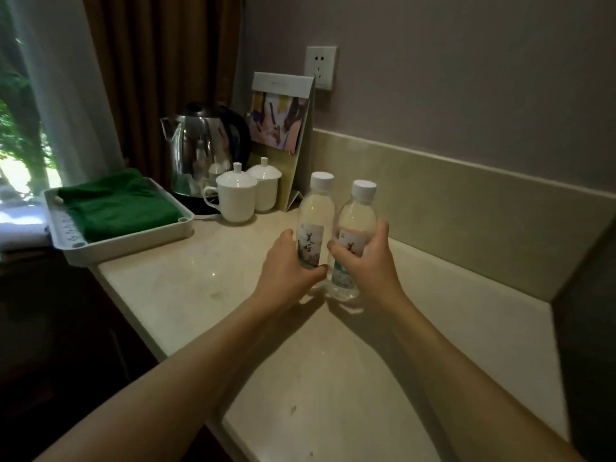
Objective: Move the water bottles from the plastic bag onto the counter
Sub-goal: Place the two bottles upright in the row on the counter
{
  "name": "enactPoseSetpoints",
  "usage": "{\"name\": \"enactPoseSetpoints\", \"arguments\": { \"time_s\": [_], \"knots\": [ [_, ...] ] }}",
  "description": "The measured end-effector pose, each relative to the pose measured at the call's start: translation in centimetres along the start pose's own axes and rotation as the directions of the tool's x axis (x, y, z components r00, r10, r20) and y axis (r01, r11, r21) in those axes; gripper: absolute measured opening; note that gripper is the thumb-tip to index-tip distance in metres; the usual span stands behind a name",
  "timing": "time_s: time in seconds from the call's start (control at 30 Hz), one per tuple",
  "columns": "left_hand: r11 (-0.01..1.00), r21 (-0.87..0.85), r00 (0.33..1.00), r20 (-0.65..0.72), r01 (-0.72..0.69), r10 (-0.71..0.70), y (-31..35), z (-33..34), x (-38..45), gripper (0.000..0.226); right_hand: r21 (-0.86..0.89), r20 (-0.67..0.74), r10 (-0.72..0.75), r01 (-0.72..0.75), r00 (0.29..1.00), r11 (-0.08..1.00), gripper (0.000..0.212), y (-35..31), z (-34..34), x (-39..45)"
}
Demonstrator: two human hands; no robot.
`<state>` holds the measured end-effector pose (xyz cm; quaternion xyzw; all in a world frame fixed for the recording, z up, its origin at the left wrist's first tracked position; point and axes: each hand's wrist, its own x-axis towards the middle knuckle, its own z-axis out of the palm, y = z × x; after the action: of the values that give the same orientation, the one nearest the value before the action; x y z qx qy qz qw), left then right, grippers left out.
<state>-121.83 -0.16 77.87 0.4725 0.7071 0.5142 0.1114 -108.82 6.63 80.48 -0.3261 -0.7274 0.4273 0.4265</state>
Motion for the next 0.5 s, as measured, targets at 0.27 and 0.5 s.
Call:
{"name": "enactPoseSetpoints", "arguments": {
  "time_s": [0.27, 0.5],
  "knots": [
    [0.997, 0.027, 0.996, 0.058, -0.074, 0.072, -2.8, 0.2, 4.5, 0.053, -0.594, -0.011, 0.194, -0.163, 0.981, 0.788, 0.072, 1.2, 0.3, -1.0],
    [0.992, 0.016, 0.978, 0.168, -0.125, 0.121, -4.8, 0.1, 10.3, 0.055, -0.580, -0.214, 0.211, -0.298, 0.954, 0.758, 0.056, 1.5, 4.1, 3.2]
  ]
}}
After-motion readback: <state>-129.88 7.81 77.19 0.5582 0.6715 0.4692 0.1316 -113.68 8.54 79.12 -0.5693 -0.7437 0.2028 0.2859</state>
